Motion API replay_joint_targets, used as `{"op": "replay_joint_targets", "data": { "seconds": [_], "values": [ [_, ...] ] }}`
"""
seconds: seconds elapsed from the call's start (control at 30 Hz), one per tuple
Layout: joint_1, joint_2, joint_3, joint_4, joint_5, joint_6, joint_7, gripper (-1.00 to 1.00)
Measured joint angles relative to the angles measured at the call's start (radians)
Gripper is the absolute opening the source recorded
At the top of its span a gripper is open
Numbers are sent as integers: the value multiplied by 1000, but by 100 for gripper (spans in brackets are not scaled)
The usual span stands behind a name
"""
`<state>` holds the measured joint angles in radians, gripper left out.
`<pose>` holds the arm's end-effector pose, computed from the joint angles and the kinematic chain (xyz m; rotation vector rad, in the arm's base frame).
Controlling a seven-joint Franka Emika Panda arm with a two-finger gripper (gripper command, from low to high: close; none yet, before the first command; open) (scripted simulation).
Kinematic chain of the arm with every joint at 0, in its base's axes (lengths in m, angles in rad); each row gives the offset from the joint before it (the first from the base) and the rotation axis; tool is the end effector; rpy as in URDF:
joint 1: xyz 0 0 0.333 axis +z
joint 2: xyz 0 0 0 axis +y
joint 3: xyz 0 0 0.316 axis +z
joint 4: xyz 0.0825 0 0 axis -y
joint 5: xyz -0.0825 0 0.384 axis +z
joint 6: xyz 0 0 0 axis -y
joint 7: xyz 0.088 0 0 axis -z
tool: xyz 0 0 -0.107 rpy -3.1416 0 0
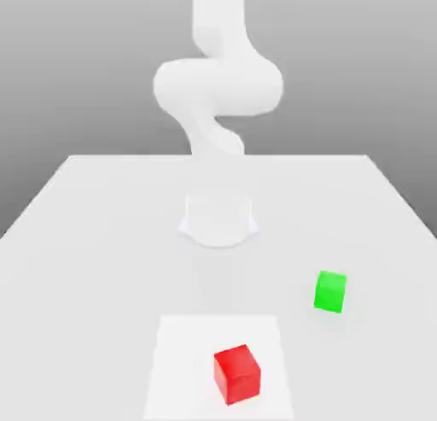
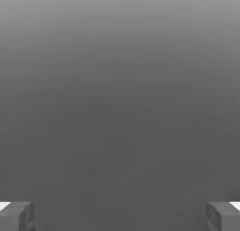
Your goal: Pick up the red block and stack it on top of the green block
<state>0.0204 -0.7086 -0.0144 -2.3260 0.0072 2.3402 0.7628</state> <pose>0.3812 0.0006 0.6691 -2.5093 1.0022 -0.9377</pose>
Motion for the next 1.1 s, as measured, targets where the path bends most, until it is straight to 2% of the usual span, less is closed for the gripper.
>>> {"op": "replay_joint_targets", "data": {
  "seconds": [0.5,0.73,0.93,0.97,1.1],
  "values": [
    [85,551,-46,-156,47,242,-226,0],
    [96,803,-42,-229,26,354,-300,0],
    [85,1019,-26,-219,36,516,-327,0],
    [82,1044,-23,-216,39,537,-329,-100],
    [82,1044,-22,-216,38,536,-328,-100]
  ]
}}
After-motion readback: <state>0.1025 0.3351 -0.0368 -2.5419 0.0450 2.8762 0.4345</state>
